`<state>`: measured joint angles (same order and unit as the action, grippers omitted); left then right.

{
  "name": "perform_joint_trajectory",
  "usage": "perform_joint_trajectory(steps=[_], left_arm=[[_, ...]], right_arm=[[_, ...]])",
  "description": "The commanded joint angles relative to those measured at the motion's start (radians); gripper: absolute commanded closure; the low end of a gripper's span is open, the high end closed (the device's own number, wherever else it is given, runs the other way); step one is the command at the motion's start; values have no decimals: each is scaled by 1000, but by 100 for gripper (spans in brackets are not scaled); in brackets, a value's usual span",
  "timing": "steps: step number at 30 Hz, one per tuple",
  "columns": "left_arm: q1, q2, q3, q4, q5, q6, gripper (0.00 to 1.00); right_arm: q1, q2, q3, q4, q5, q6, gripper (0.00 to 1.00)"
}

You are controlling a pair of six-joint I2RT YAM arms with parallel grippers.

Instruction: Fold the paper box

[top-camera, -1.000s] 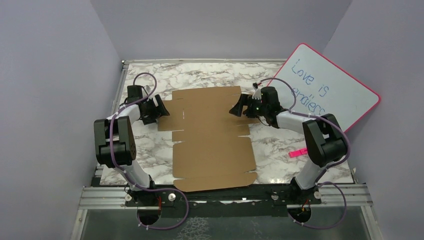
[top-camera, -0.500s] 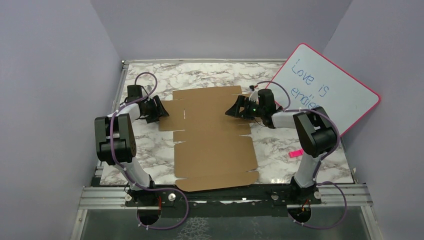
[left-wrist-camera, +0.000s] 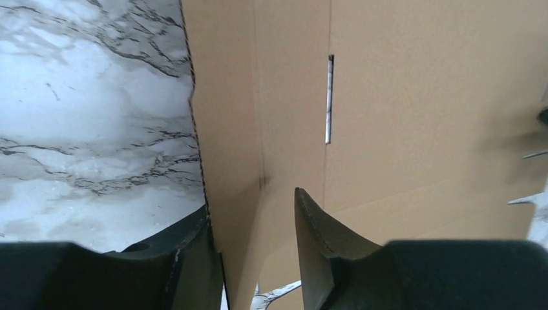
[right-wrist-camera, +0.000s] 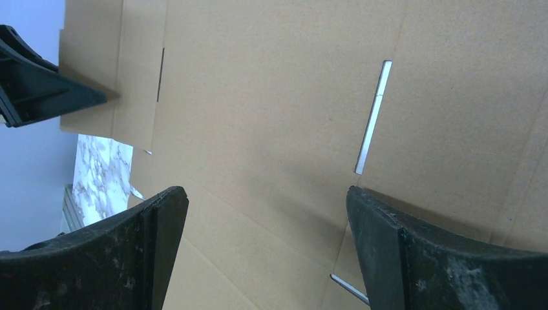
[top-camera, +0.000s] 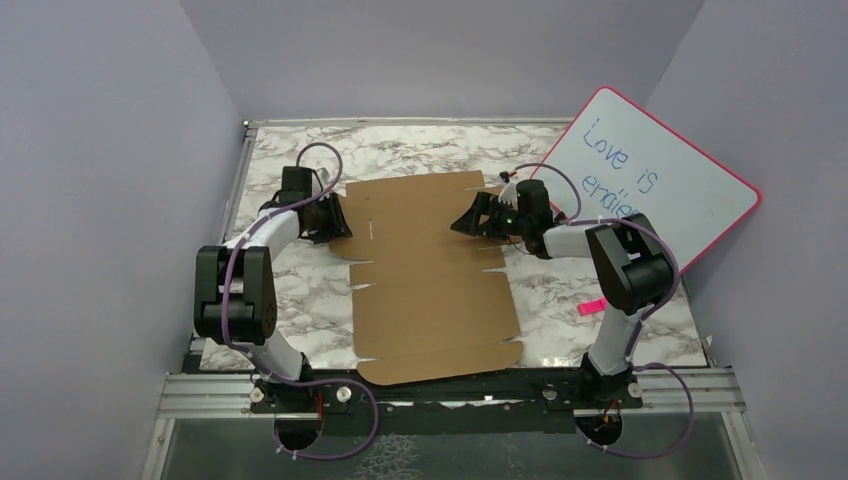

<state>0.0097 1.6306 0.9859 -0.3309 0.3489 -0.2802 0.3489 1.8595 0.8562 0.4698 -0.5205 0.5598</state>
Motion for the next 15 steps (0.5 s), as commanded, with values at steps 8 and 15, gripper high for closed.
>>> perform_joint_trajectory(steps=[8,15], left_arm=[[-199,-18,101,-173,-414,48,61],[-201,-46,129,-198,-506,67,53]], right_arm=[[14,33,-48,-12,11,-1,1],[14,27,-57,-13,15,-7,1]])
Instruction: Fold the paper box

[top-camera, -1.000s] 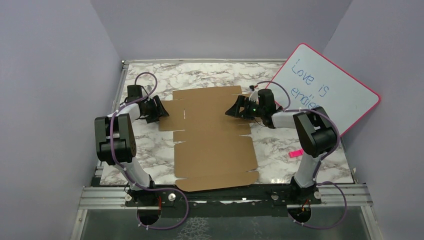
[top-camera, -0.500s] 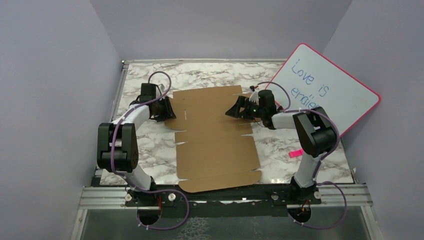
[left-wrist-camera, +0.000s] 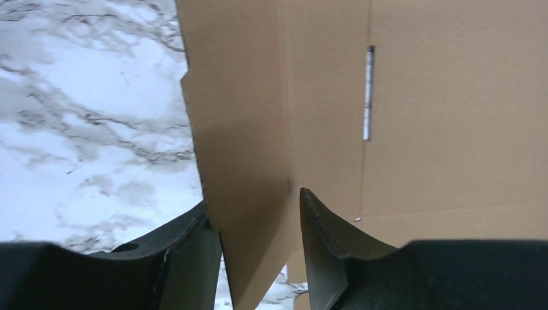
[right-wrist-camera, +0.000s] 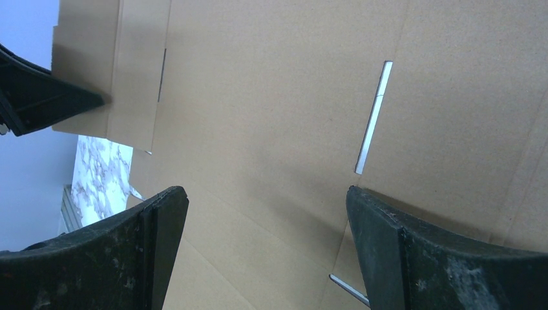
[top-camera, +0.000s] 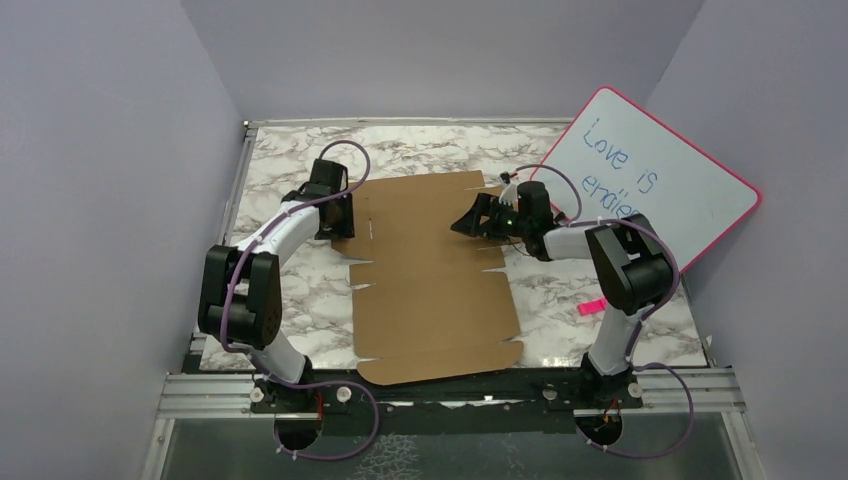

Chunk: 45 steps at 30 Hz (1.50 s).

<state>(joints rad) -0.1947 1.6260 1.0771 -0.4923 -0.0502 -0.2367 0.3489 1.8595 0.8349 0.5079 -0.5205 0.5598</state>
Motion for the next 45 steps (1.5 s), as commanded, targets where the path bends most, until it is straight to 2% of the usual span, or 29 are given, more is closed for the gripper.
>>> perform_joint_trajectory(steps=[1,5,9,16,21,26,41,45], left_arm=[[3,-40,41,-37,-102,22,53],[2,-17,56,-37,-79,22,57],[-1,-3,67,-38,-89,29,69],[-52,21,89,-70,-211,50,90],[-102,71,109,-102,-292,60,96],[-143,130,141,-135,-358,68,97],[-229,208,238,-204,-418,61,96],[-254,205,263,-215,-434,58,91]], right_arm=[[14,27,-36,-51,16,-8,1],[14,29,-37,-49,13,-7,1],[13,30,-38,-49,18,-6,1],[13,35,-37,-51,19,-8,1],[15,42,-43,-49,27,-11,1],[16,50,-44,-51,40,-14,1],[24,48,-49,-35,43,0,2],[24,45,-49,-33,47,1,2]])
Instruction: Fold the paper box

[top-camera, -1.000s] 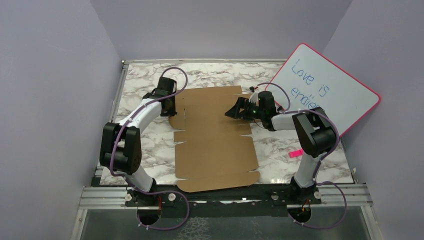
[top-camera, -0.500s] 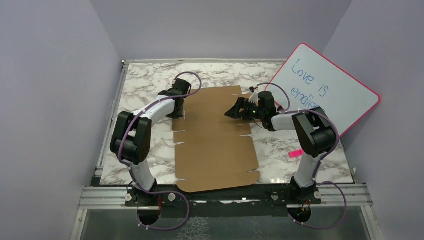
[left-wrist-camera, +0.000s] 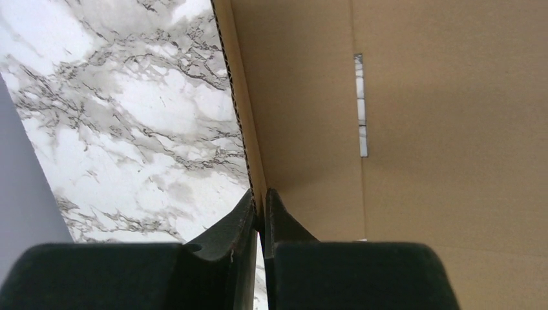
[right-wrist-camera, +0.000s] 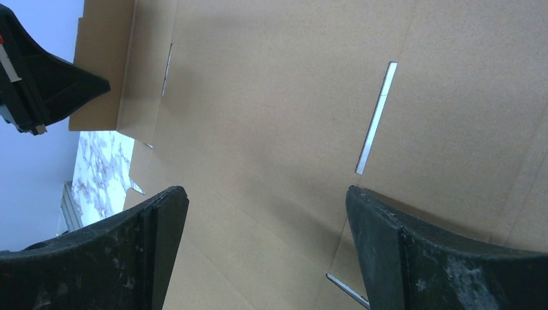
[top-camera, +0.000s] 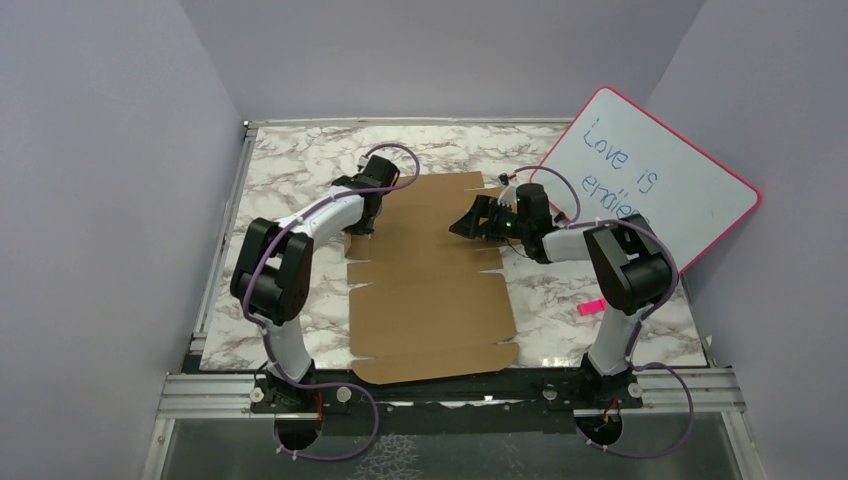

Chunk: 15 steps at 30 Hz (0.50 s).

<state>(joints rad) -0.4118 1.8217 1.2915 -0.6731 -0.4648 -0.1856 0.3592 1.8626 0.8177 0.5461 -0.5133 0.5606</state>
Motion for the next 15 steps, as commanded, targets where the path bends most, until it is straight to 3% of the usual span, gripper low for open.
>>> perform_joint_trajectory(steps=[1,9,15], left_arm=[[-42,12,54,-37,-26,6,91],[-107,34,96,-69,-41,-12,90],[-142,59,130,-95,-83,-17,83]], right_arm=[[14,43,-31,-70,38,3,2],[17,46,-31,-65,34,10,2],[21,45,-29,-64,36,13,2]])
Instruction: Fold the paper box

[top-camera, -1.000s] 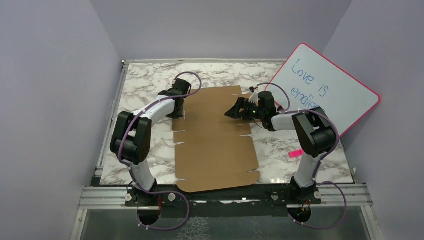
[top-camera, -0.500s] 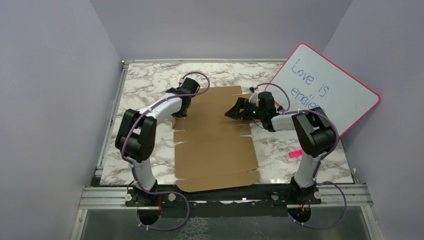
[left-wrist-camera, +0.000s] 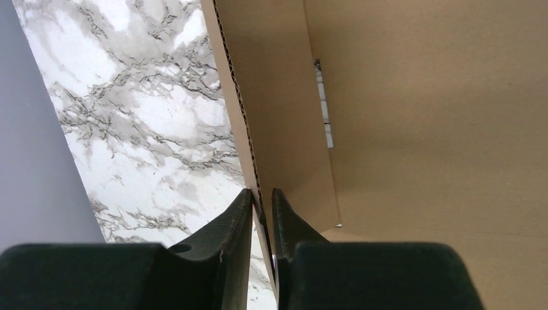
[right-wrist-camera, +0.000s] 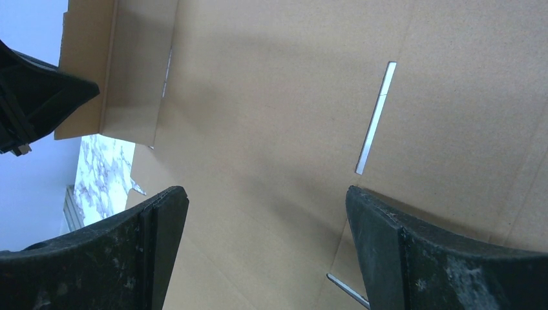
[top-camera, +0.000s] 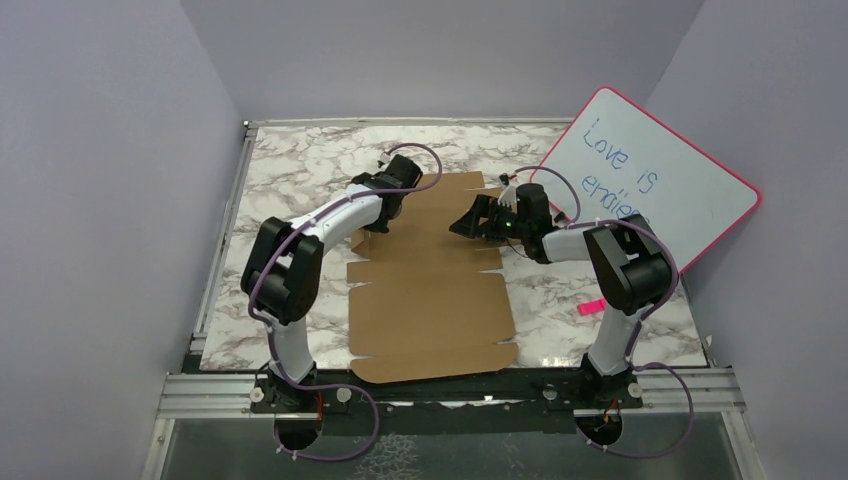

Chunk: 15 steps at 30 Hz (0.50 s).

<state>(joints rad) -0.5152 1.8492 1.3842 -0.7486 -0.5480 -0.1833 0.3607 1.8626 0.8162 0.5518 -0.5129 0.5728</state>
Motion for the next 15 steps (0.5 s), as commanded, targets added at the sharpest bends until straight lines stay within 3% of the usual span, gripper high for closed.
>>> perform_joint_trajectory(steps=[1,15], left_arm=[[-47,36,42,-23,-9,-20,82],[-105,-1,95,-69,-79,-26,50]], right_arm=[[21,44,-28,-70,36,1,2],[21,-40,-27,-116,47,-15,2]])
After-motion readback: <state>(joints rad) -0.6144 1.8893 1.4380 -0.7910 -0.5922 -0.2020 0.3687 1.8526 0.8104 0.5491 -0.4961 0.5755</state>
